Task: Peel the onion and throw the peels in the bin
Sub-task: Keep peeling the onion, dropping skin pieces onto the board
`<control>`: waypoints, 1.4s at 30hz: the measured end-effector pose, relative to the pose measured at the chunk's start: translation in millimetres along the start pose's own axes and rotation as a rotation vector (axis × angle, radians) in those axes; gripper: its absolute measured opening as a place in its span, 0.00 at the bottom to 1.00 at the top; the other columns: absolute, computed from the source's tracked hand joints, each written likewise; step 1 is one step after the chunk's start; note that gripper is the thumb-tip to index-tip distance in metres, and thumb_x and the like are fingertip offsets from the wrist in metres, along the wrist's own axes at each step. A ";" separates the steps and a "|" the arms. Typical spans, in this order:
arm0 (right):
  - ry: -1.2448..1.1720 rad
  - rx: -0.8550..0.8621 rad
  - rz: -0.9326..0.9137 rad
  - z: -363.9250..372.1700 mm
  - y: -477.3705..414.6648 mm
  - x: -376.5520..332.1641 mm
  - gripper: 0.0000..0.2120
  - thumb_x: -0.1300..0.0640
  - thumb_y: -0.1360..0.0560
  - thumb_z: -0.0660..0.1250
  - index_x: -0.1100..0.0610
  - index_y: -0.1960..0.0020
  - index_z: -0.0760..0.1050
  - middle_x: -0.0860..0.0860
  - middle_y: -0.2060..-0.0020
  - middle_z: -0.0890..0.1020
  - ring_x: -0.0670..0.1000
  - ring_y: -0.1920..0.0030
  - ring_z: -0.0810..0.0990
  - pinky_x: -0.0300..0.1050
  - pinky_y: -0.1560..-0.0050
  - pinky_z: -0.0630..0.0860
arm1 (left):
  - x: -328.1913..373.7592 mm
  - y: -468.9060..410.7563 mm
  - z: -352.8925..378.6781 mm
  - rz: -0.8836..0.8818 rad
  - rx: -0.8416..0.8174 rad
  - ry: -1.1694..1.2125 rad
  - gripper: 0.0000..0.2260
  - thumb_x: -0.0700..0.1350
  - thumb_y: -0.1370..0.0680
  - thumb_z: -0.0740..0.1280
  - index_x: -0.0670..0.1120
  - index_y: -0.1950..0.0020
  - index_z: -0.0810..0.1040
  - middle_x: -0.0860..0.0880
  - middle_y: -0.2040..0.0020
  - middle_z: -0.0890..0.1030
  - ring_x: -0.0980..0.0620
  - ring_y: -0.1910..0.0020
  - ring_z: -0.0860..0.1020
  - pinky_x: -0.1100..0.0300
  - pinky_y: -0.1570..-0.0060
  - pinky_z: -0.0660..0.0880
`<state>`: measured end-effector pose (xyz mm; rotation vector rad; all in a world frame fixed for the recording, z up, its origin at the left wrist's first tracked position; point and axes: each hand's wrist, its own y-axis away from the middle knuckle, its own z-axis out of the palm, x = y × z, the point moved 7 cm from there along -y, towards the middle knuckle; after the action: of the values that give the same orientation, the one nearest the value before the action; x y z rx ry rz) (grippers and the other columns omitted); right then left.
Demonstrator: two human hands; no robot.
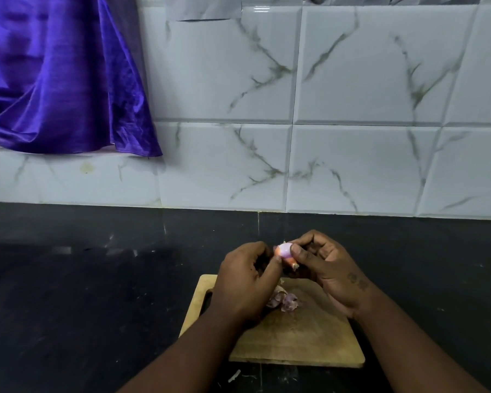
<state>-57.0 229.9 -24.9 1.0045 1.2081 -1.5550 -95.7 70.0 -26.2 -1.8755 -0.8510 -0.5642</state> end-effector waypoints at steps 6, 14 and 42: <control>0.028 -0.003 -0.004 1.4 0.5 -0.7 0.04 0.60 0.28 0.73 0.59 0.53 0.82 0.63 0.50 0.86 0.59 0.51 0.85 0.53 0.50 0.83 | -0.7 -1.2 -1.8 -0.018 0.003 -0.029 0.08 0.49 0.22 0.68 0.51 0.60 0.81 0.53 0.66 0.79 0.53 0.65 0.77 0.52 0.66 0.75; 0.078 -0.013 -0.018 -0.1 0.0 -0.5 0.05 0.59 0.28 0.74 0.60 0.53 0.81 0.62 0.51 0.86 0.58 0.52 0.85 0.55 0.48 0.82 | 2.5 2.5 0.9 -0.008 -0.023 -0.038 0.12 0.55 0.20 0.67 0.52 0.61 0.78 0.51 0.66 0.77 0.52 0.65 0.76 0.49 0.67 0.73; 0.126 -0.026 -0.024 0.1 -0.2 -2.3 0.07 0.57 0.28 0.74 0.60 0.54 0.80 0.61 0.54 0.86 0.56 0.57 0.86 0.49 0.59 0.82 | 6.8 1.8 1.8 0.017 -0.076 -0.123 0.13 0.46 0.18 0.65 0.56 0.63 0.74 0.54 0.67 0.75 0.55 0.66 0.73 0.60 0.67 0.66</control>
<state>-56.6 230.3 -22.7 1.0879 1.3276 -1.5095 -89.9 73.3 -23.3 -2.0016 -0.9036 -0.4808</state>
